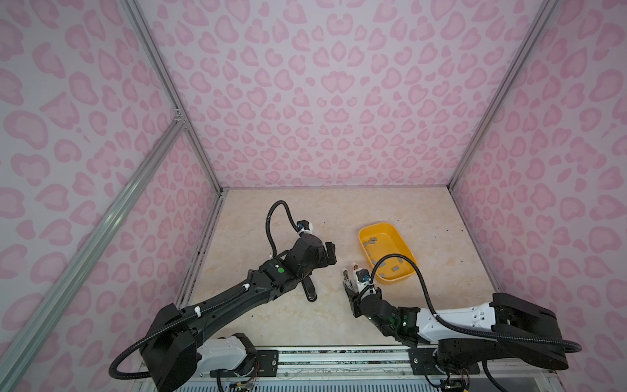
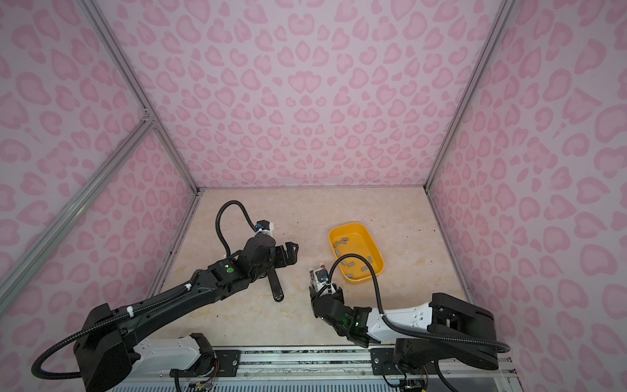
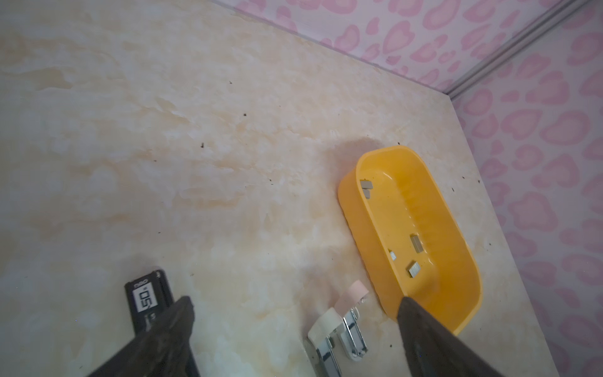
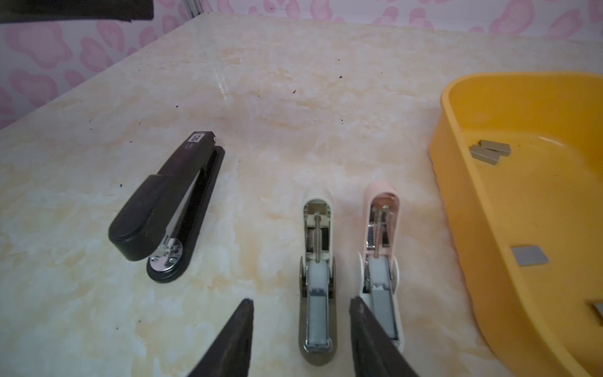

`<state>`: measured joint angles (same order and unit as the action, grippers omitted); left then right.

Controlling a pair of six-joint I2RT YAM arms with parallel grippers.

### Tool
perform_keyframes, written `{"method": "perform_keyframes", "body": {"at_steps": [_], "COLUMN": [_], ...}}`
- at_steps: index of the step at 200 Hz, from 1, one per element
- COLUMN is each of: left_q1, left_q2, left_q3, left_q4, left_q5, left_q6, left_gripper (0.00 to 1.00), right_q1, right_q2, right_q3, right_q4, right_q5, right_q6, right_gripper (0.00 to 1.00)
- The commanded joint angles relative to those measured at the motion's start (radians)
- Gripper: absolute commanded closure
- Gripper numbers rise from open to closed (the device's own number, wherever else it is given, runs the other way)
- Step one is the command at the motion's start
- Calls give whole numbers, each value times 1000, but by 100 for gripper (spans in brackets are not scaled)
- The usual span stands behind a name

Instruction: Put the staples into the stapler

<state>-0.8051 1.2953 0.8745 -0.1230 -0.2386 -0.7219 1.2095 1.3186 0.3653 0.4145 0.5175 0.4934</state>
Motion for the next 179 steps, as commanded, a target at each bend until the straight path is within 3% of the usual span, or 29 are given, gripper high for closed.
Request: {"method": "perform_keyframes", "body": {"at_steps": [1, 93, 179], "left_q1": [1, 1, 3], "left_q2": [58, 172, 160], "left_q3": [14, 36, 6], "left_q4": [140, 161, 175], "left_q5": [108, 118, 102], "left_q6": [85, 111, 128], "left_gripper": [0, 1, 1], "right_q1": [-11, -47, -54], "right_q2": [6, 174, 228], "right_q3": [-25, -25, -15], "right_q4": [35, 153, 95], "right_q5": [-51, -171, -90], "right_q6": [-13, -15, -17], "right_gripper": [52, 52, 52]}}
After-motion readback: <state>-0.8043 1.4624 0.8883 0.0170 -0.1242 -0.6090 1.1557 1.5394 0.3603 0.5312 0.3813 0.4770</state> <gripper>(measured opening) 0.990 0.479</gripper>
